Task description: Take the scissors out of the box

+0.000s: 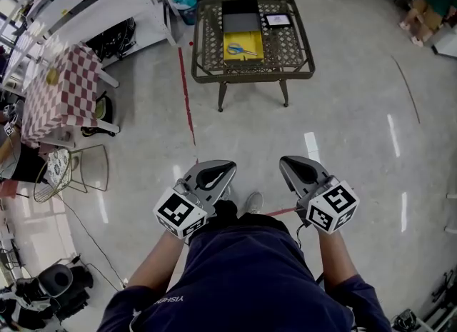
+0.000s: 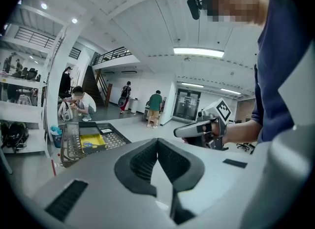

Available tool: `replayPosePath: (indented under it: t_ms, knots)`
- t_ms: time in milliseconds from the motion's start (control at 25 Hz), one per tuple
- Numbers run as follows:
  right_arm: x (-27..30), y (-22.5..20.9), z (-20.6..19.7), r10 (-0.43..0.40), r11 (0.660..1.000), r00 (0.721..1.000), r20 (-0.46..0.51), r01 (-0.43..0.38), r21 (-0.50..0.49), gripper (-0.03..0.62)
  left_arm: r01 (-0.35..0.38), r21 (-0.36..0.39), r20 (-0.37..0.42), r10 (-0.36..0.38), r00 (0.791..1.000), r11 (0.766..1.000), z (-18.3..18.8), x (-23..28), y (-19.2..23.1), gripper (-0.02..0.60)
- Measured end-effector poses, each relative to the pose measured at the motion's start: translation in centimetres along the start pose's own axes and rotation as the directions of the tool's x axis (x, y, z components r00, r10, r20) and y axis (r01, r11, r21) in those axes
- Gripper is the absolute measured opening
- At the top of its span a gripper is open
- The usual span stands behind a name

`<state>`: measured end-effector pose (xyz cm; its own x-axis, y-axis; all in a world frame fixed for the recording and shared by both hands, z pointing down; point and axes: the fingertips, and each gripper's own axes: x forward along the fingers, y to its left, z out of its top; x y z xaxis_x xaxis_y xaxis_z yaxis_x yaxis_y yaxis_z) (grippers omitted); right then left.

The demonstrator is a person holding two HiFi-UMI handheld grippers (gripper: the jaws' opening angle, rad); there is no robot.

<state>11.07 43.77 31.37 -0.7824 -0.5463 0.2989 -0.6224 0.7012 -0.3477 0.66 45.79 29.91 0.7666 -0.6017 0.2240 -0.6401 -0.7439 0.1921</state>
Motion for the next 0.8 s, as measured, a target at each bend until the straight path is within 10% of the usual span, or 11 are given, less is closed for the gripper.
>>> replayPosePath:
  t_ms: [800]
  knots:
    - [13.3, -7.0, 3.9, -0.015, 1.0, 0.998, -0.054, 0.016, 0.025, 0.018, 0.021, -0.029, -0.002, -0.021, 1.0, 0.999, 1.2, 4.8, 15.2, 0.025]
